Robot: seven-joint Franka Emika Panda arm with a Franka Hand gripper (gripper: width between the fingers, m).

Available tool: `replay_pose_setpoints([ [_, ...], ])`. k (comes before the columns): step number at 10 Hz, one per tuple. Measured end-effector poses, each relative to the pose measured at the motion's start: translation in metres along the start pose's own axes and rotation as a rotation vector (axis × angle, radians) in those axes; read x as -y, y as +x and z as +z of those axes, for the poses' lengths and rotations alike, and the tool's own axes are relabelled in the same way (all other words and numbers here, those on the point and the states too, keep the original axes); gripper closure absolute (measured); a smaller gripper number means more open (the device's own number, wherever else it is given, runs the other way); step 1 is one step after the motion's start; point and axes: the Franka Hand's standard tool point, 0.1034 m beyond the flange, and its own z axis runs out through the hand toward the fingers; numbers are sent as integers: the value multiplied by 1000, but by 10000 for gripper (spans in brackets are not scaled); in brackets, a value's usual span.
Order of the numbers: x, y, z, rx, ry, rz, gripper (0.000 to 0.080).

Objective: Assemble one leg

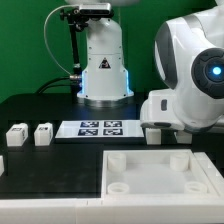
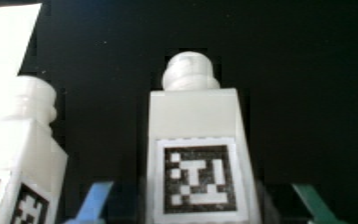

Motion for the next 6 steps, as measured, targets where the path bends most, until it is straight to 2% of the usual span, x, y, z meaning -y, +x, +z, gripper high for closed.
replay_pose_setpoints([
  [1, -1, -1, -2, 2, -2, -6, 509],
  [2, -9, -11, -25, 25, -9, -46, 509],
  [3, -16, -21, -58, -12, -2, -70, 509],
  [4, -20, -35, -79, -67, -10, -78, 508],
  [5, -20, -46, -86, -78, -13, -80, 508],
  [6, -15, -34, -87, -153, 2, -83, 508],
])
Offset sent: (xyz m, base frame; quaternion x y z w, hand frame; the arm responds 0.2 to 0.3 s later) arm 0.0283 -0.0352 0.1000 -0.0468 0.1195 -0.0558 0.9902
